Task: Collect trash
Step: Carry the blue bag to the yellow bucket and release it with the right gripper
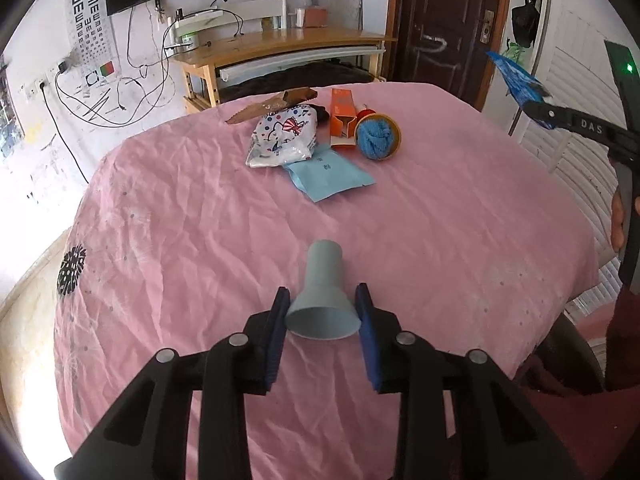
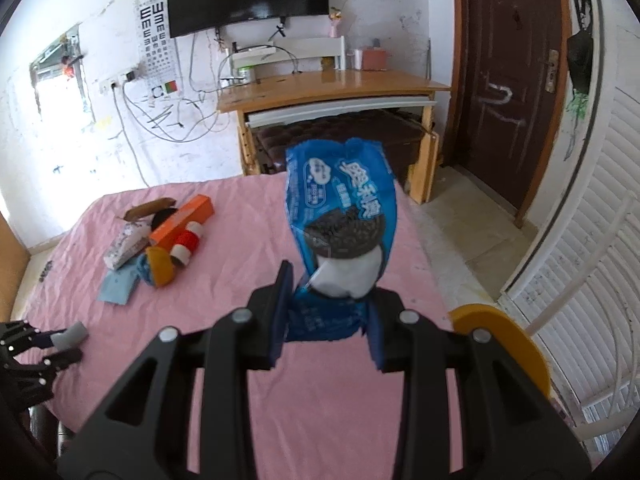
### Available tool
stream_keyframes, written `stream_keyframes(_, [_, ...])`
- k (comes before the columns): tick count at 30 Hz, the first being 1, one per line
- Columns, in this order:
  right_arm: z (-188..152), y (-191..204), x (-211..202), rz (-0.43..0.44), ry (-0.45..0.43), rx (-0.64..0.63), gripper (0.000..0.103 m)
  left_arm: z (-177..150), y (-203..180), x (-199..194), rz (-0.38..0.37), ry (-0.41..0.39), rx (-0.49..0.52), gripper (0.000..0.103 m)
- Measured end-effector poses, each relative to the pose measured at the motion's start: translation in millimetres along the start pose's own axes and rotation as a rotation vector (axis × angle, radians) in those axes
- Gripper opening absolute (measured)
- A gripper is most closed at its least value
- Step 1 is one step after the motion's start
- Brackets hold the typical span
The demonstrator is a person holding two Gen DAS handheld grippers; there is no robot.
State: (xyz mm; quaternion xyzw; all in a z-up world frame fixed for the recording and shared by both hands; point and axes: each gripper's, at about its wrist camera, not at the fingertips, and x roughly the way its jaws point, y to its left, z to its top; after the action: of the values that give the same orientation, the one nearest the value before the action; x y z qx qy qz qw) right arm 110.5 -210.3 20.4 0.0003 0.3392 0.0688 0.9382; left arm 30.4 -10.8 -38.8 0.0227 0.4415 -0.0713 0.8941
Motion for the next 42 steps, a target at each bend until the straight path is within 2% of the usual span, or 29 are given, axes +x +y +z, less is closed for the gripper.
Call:
stream_keyframes(9, [-12.3, -37.9, -9.5, -0.086, -0.012, 0.049, 0.031, 15.3, -5.0, -13.3, -0.035, -0.049, -0.014, 0.029])
stream_keyframes(14, [-25.1, -71.3, -12.8, -0.144, -0.004, 0.096, 0.031, 35.4, -26.7, -20.9, -0.069, -0.078, 0.027, 0.029])
stream_keyframes(24, [-50.7, -135.8, -14.3, -0.223, 0.014, 0.202, 0.031, 90.3, -116.8, -34.8, -0.204, -0.143, 0.163, 0.029])
stream_keyframes(27, [-60.5, -148.5, -8.0, -0.228, 0.031, 0.223, 0.032, 110.5, -151.2, -33.1, -0.252, -0.145, 0.195, 0.029])
stream_keyframes(35, [-83.3, -175.7, 13.7, -0.212, 0.086, 0.268, 0.032, 137.6, -243.0, -9.3, -0.312, -0.11, 0.295, 0.029])
stream_keyframes(37, [-89.0, -181.6, 19.4, -0.214, 0.1, 0.276, 0.036, 142.5, -267.4, 2.9, -0.331, -0.083, 0.313, 0.029])
stream_keyframes(39, [-92.7, -187.4, 23.7, -0.209, 0.112, 0.29, 0.051, 146.7, -291.4, 17.4, -0.343, -0.057, 0.333, 0.029])
stream_keyframes(42, [-100.7, -197.8, 26.6, -0.196, 0.117, 0.319, 0.056, 150.8, -318.5, 35.8, -0.352, -0.022, 0.355, 0.029])
